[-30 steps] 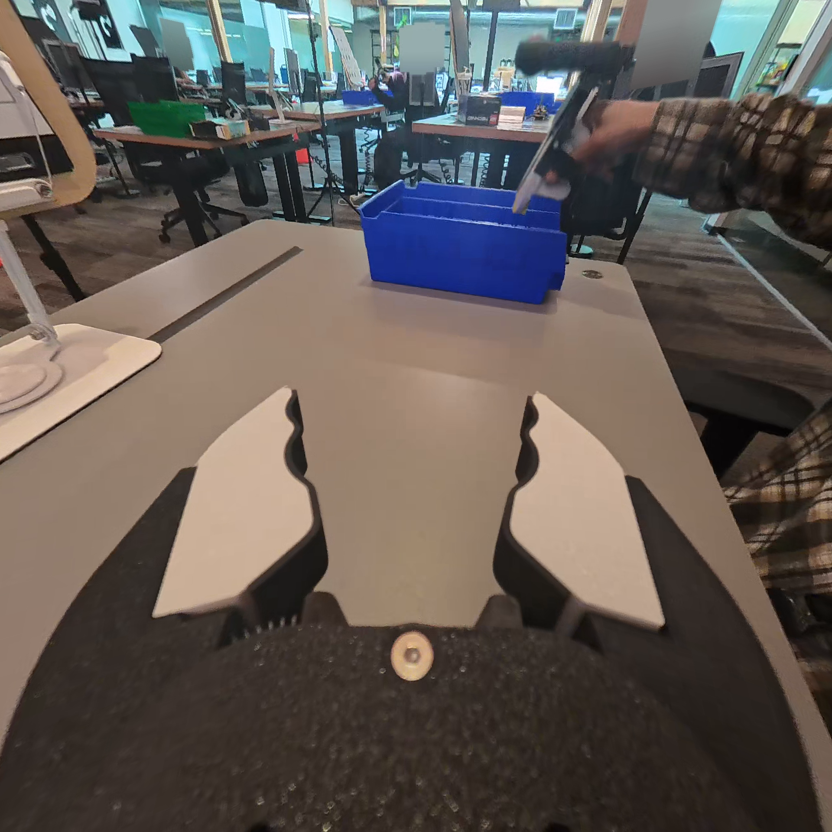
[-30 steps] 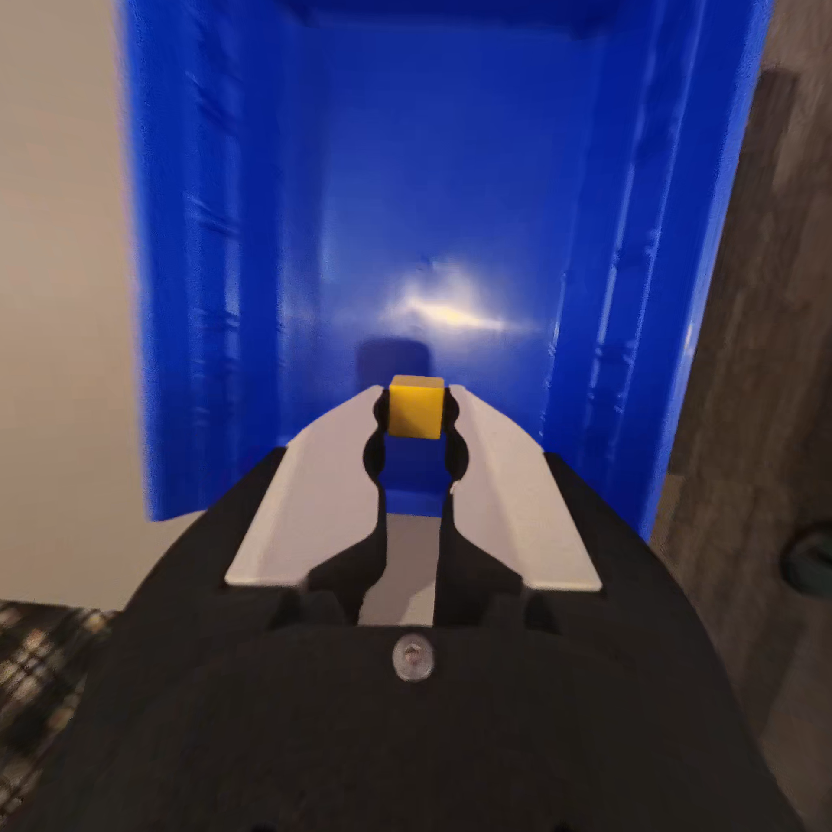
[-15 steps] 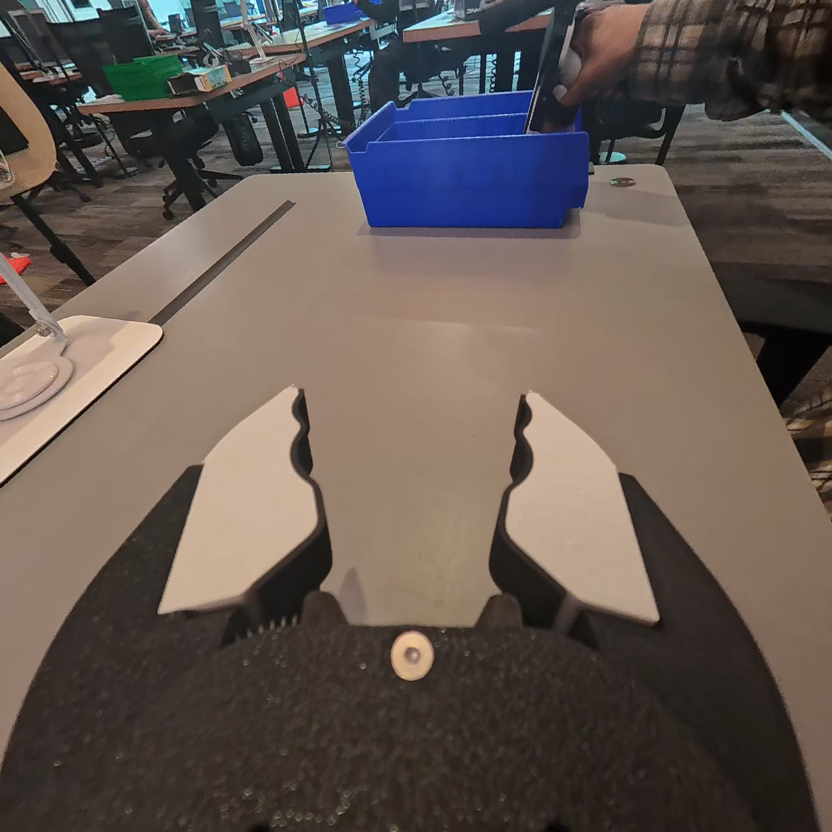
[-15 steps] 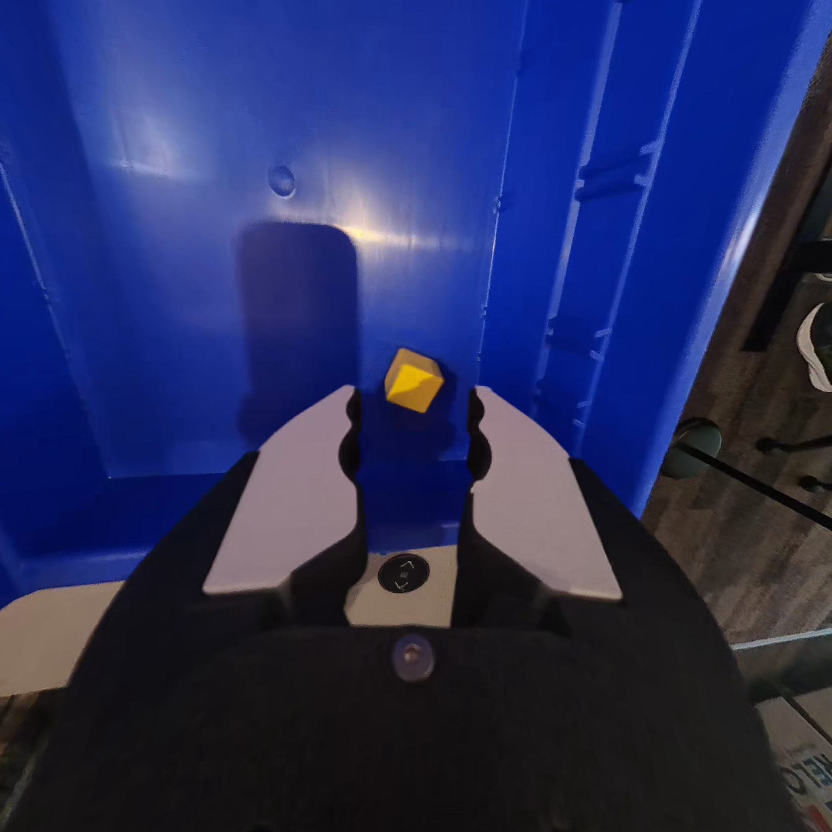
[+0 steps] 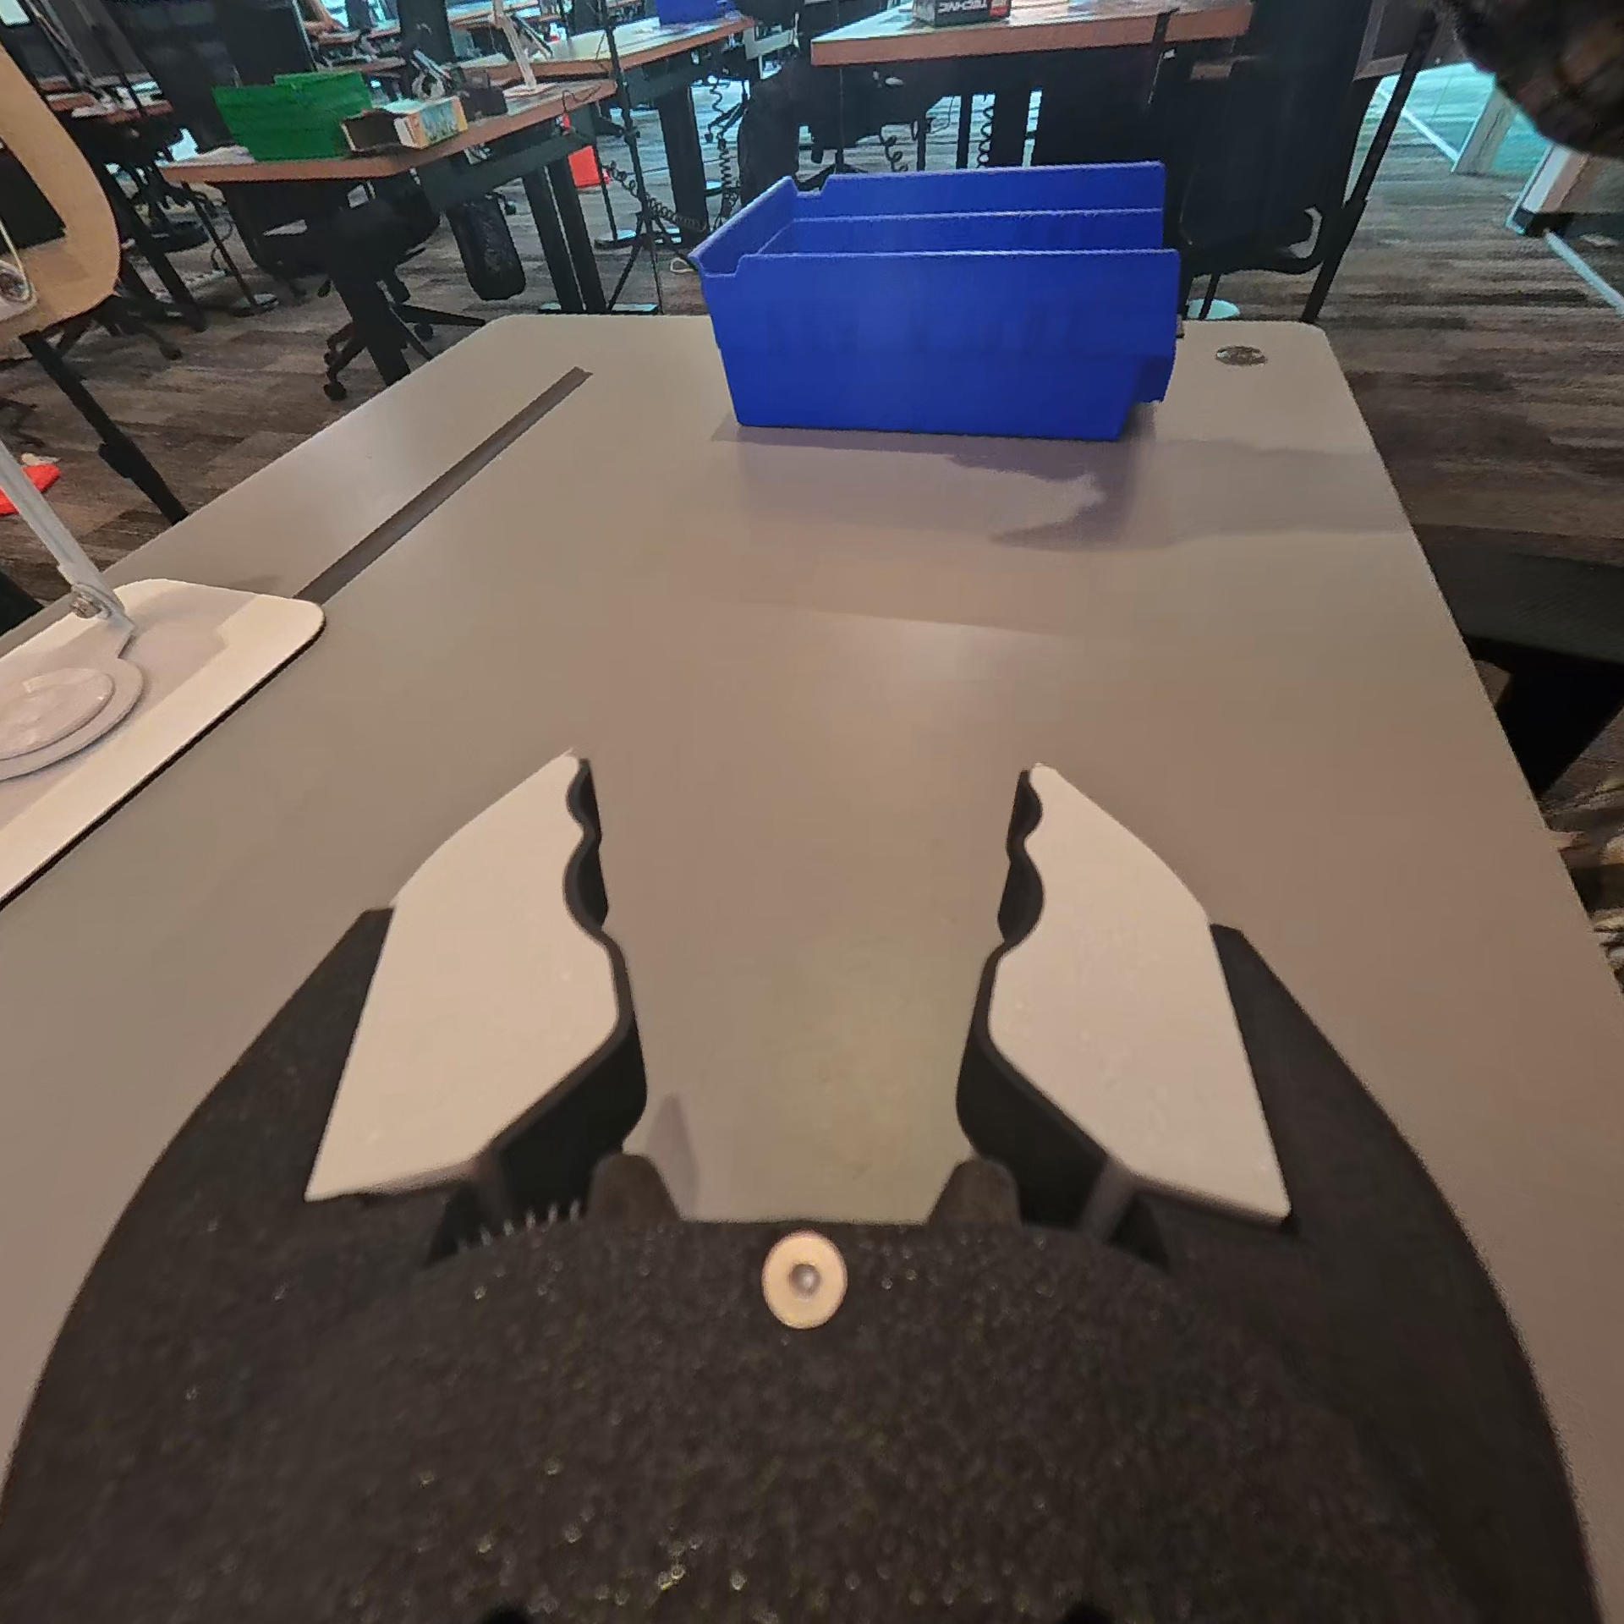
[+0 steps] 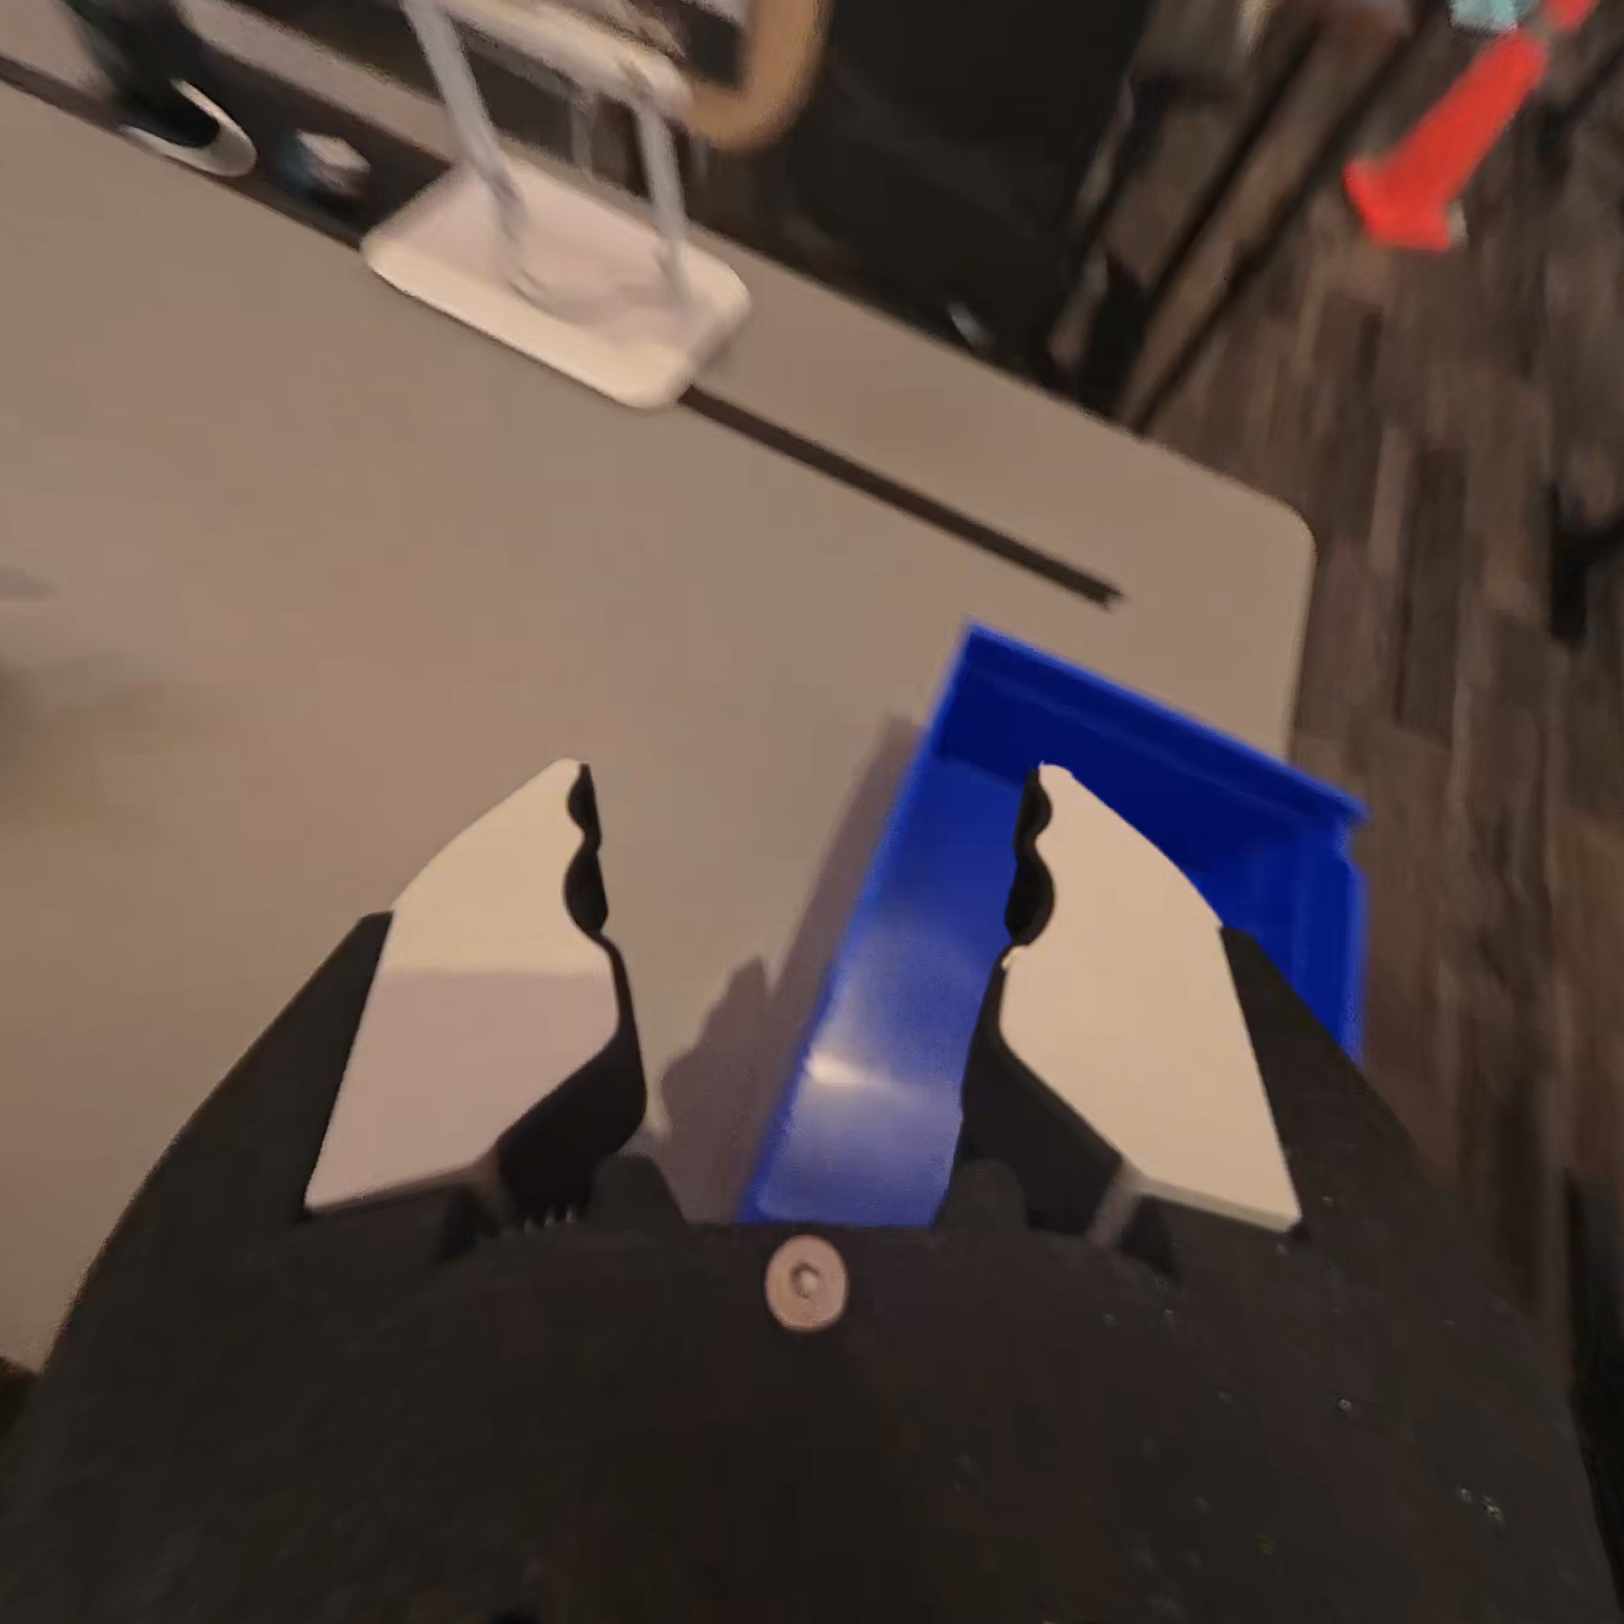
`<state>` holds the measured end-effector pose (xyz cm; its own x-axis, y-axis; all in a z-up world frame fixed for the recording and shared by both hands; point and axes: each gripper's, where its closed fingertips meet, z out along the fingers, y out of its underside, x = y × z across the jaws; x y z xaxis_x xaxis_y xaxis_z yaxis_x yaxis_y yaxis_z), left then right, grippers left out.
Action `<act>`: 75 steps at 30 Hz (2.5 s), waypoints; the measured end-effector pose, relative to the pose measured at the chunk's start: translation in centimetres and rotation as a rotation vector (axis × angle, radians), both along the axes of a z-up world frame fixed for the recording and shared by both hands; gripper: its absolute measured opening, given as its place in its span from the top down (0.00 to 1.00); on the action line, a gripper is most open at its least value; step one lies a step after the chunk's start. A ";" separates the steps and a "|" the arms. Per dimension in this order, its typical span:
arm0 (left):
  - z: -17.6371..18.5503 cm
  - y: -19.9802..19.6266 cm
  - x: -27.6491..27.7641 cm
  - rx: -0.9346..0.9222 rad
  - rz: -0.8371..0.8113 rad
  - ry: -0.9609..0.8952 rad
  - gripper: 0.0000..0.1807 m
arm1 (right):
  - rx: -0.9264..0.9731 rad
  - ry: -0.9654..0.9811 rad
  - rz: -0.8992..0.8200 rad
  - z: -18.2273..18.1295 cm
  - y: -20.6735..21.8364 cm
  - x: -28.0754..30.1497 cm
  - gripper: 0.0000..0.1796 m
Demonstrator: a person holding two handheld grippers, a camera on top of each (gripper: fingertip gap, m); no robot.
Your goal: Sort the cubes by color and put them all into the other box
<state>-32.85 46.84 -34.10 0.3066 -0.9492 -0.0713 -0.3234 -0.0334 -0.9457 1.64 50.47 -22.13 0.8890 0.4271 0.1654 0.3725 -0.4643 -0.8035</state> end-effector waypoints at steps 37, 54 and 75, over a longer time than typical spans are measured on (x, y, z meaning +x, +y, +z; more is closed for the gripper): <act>-2.1 4.1 -42.6 -0.348 0.795 0.330 0.60 | 0.144 0.279 0.596 -13.2 -1.3 -27.9 0.51; -7.0 3.7 -38.6 -0.240 0.215 0.511 0.70 | 0.088 0.225 0.675 -12.2 -2.2 -31.1 0.51; 1.9 4.0 -40.7 -0.039 0.495 0.360 0.85 | -0.011 0.427 0.682 -9.4 -2.6 -34.3 0.57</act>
